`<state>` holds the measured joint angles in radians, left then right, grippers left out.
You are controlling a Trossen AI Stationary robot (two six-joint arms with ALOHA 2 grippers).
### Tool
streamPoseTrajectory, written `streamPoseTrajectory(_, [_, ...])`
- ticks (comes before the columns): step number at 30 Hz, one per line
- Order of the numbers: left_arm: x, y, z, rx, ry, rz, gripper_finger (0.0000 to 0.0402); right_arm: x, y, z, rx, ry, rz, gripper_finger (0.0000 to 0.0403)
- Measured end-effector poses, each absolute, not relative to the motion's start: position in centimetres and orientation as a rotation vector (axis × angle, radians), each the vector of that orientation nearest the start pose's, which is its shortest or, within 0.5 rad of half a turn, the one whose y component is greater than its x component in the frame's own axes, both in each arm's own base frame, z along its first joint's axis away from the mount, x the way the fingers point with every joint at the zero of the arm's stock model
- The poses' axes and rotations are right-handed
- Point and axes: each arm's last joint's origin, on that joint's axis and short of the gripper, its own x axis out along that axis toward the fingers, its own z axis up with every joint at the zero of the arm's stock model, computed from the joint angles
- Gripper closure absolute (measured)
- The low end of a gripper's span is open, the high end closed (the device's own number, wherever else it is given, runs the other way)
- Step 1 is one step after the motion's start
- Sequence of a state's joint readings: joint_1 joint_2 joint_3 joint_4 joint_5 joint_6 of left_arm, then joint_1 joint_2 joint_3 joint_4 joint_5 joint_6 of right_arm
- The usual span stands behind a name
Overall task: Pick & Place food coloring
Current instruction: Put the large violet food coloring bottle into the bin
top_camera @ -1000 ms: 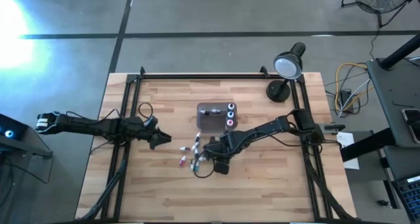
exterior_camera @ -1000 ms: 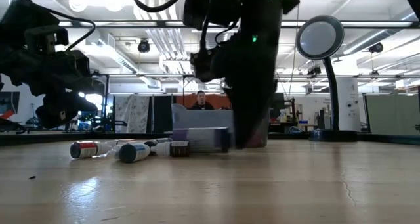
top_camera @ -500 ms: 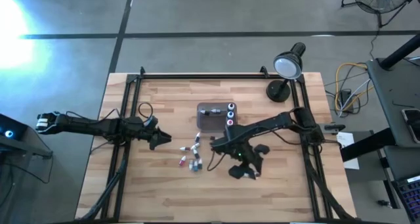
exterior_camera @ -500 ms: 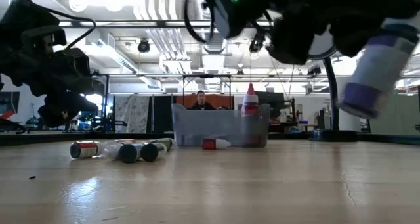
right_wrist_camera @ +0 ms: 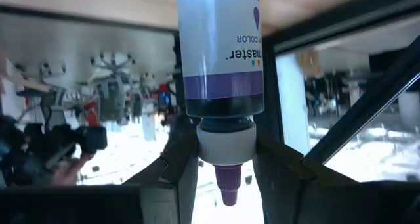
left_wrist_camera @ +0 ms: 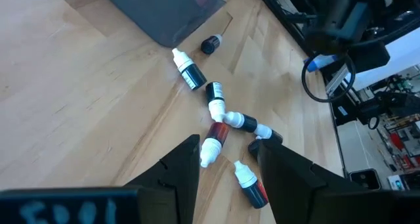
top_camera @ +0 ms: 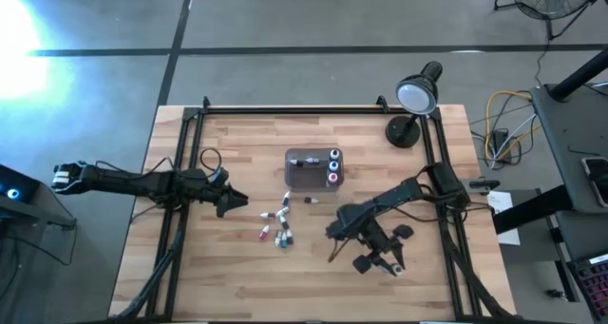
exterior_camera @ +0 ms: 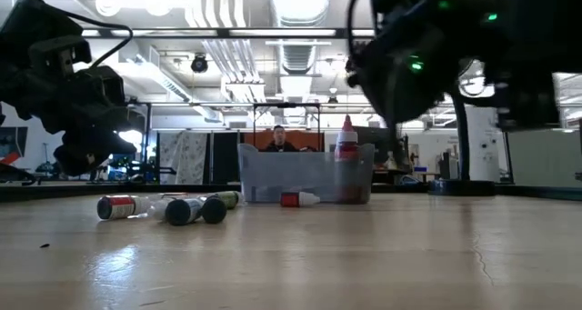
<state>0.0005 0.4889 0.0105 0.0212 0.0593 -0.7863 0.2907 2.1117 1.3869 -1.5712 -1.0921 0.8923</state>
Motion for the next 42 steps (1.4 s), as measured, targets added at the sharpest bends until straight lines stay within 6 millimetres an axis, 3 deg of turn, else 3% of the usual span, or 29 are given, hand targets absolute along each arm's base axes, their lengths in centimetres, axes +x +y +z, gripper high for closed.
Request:
streamPoseTrajectory(6, [11.9,-0.2,12.5,-0.774,0.456,0.122,0.0271,29.2,13.4,14.6,1.346,2.583,-0.259,0.0268])
streamPoseTrajectory(12, [11.9,-0.2,12.5,-0.774,0.456,0.122,0.0271,28.4,13.6,13.9,1.304,2.61,-0.364,0.025])
streamPoseTrajectory(18, [11.9,-0.2,12.5,-0.774,0.456,0.122,0.0271,28.5,13.6,13.5,1.295,2.587,-0.355,0.0237])
streamPoseTrajectory(23, [11.9,-0.2,12.5,-0.776,0.456,0.122,0.0271,28.4,14.1,13.8,1.17,2.558,-0.36,0.0229])
streamPoseTrajectory(29, [11.9,-0.2,12.5,-0.779,0.456,0.123,0.0271,27.7,17.9,14.5,0.797,2.381,-0.201,0.0227])
streamPoseTrajectory(32, [11.9,-0.2,12.5,-0.779,0.456,0.123,0.0271,27.1,20.9,14.9,0.724,2.244,-0.121,0.0227])
streamPoseTrajectory(37, [11.9,-0.2,12.5,-0.78,0.456,0.123,0.0271,24.4,24.4,15.6,0.705,2.159,-0.374,0.0225])
streamPoseTrajectory(42, [11.9,-0.2,12.5,-0.781,0.456,0.123,0.0271,21.9,26.2,18.5,0.795,1.991,-0.616,0.021])
